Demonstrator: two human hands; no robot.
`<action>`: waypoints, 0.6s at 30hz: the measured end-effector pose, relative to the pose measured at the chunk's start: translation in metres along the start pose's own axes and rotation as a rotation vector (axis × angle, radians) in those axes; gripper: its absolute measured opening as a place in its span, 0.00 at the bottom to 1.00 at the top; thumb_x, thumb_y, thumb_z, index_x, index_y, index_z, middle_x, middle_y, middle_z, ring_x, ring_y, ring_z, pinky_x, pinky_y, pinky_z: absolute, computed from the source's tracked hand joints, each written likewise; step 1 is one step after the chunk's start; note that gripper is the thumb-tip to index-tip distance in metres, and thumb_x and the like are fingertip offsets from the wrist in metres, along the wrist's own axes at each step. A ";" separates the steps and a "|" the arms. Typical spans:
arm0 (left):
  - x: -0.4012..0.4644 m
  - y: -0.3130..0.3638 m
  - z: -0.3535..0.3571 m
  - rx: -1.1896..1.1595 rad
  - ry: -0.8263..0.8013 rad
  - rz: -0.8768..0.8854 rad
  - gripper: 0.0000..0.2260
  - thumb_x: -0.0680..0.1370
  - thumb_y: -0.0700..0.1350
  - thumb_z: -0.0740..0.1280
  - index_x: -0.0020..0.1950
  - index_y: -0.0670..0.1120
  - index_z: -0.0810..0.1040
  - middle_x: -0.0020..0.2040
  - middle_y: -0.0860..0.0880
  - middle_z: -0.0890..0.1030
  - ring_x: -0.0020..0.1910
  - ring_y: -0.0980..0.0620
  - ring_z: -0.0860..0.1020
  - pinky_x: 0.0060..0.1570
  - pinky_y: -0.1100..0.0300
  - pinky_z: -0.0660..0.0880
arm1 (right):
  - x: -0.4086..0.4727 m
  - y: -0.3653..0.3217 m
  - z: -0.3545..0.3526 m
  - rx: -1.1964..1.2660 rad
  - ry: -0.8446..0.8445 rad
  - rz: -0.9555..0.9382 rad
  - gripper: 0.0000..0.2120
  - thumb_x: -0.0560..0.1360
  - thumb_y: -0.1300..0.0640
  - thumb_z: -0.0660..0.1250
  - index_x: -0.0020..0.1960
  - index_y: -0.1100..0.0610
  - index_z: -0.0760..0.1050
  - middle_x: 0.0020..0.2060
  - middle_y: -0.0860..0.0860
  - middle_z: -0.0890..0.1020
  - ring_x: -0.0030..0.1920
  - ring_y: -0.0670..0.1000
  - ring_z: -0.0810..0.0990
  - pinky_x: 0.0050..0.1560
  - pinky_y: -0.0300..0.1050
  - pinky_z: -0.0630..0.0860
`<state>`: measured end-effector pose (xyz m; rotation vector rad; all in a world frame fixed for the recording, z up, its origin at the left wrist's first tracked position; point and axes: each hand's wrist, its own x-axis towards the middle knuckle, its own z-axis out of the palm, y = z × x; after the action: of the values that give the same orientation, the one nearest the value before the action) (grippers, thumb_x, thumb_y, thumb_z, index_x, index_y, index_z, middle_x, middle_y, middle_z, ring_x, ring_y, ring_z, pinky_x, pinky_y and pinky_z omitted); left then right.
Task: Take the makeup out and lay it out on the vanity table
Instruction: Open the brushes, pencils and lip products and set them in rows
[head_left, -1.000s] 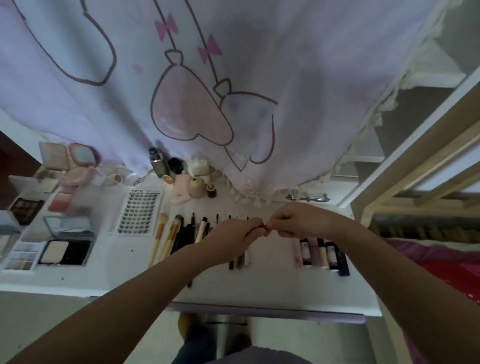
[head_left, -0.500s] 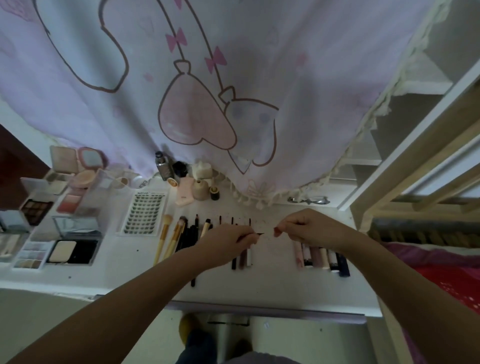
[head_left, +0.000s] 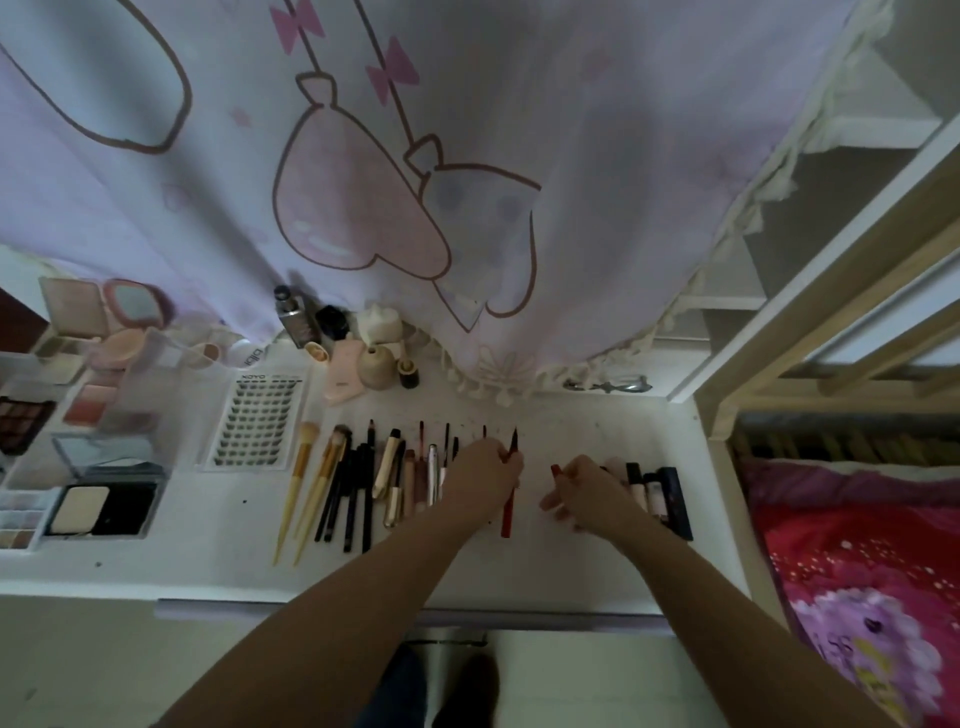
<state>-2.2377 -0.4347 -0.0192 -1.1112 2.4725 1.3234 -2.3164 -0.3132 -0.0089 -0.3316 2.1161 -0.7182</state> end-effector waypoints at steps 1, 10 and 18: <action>0.005 0.000 0.004 0.145 0.037 0.030 0.15 0.80 0.50 0.59 0.35 0.46 0.70 0.36 0.48 0.78 0.38 0.52 0.75 0.39 0.60 0.70 | 0.003 -0.001 0.005 -0.076 0.054 -0.016 0.08 0.81 0.55 0.55 0.54 0.59 0.67 0.47 0.53 0.82 0.39 0.49 0.76 0.34 0.41 0.71; 0.029 -0.006 0.019 0.864 0.005 0.127 0.13 0.80 0.48 0.56 0.52 0.42 0.77 0.54 0.43 0.78 0.55 0.45 0.73 0.48 0.53 0.70 | 0.019 -0.002 0.050 -0.502 0.158 -0.051 0.12 0.81 0.51 0.53 0.57 0.58 0.68 0.53 0.53 0.79 0.53 0.54 0.79 0.47 0.45 0.72; 0.031 -0.003 0.010 0.964 -0.041 0.148 0.12 0.80 0.43 0.57 0.59 0.42 0.75 0.60 0.43 0.74 0.60 0.44 0.70 0.54 0.54 0.69 | 0.024 -0.004 0.032 -0.631 0.209 -0.189 0.15 0.80 0.49 0.53 0.54 0.59 0.72 0.51 0.55 0.81 0.54 0.56 0.79 0.58 0.48 0.69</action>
<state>-2.2607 -0.4451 -0.0408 -0.6363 2.6417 0.0537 -2.3049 -0.3396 -0.0367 -0.8342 2.5007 -0.1683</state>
